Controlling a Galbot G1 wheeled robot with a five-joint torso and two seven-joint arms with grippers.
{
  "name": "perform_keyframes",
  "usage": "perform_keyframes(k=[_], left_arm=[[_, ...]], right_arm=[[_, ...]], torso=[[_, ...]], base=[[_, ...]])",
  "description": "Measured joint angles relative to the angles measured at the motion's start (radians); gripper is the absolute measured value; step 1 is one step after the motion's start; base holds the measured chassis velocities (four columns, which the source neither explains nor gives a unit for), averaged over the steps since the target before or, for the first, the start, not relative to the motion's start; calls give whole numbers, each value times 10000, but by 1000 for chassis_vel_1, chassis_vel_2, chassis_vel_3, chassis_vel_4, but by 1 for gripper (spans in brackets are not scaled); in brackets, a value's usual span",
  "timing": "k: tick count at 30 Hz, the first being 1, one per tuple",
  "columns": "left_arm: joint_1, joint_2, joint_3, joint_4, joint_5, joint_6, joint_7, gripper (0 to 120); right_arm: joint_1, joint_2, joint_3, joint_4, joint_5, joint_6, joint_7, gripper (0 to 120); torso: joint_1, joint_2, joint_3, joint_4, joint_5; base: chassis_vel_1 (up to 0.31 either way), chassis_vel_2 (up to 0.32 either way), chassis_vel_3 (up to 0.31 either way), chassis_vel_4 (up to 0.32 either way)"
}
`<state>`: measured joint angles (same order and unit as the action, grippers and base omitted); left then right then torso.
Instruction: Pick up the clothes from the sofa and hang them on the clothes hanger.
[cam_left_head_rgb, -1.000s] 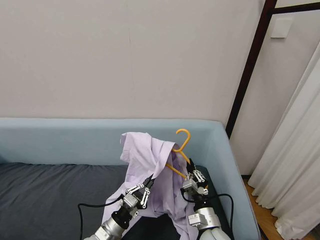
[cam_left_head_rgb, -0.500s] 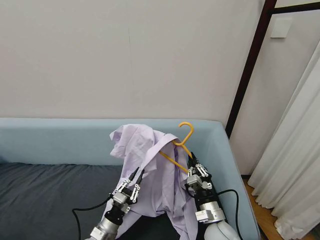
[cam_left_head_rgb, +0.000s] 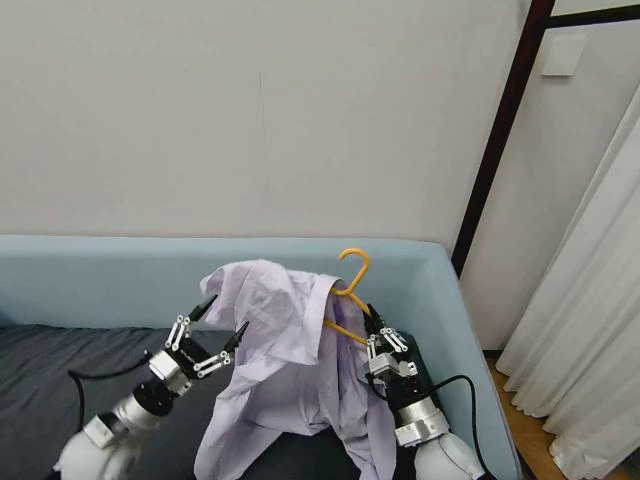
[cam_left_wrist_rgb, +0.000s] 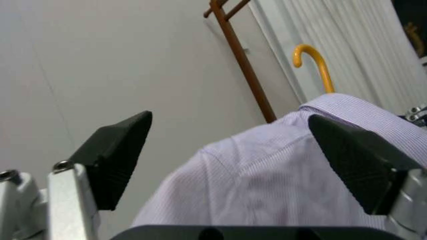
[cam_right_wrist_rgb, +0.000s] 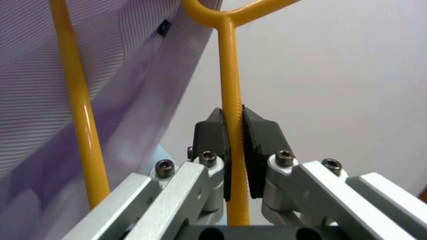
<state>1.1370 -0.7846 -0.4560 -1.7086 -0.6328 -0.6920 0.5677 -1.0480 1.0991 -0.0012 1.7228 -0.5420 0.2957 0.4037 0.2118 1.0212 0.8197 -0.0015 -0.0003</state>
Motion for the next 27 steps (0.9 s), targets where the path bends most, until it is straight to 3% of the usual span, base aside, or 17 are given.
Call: perform_keyframes(k=[1, 3, 10, 14, 20, 27], left_arm=[[0, 0, 0, 0, 0, 0, 0, 94], [-690, 595, 169, 250, -894, 546, 1039, 100], [-1424, 1366, 295, 1049, -1795, 1394, 3105, 100], [-1638, 1529, 268, 1499, -1965, 1688, 4014, 100], [-1924, 1766, 377, 1506, -2396, 2288, 4653, 100], [-2882, 2709, 894, 1561, -2157, 3416, 6081, 100]], right_arm=[[0, 0, 0, 0, 0, 0, 0, 5], [20, 54, 105, -176, -363, 337, -133, 5], [15, 70, 268, -215, -690, 627, -173, 5], [48, 89, 279, -192, -857, 741, -138, 5], [35, 161, 435, -180, -1565, 1035, -41, 5], [253, 396, 341, -808, -3187, 1567, -82, 5]], torso=[[0, 0, 0, 0, 0], [0, 0, 0, 3, 0], [0, 0, 1, 3, 0], [0, 0, 1, 6, 0], [0, 0, 1, 4, -2], [0, 0, 0, 1, 3]], base=[[0, 0, 0, 0], [0, 0, 0, 0], [0, 0, 0, 0], [0, 0, 0, 0], [0, 0, 0, 0], [0, 0, 0, 0]])
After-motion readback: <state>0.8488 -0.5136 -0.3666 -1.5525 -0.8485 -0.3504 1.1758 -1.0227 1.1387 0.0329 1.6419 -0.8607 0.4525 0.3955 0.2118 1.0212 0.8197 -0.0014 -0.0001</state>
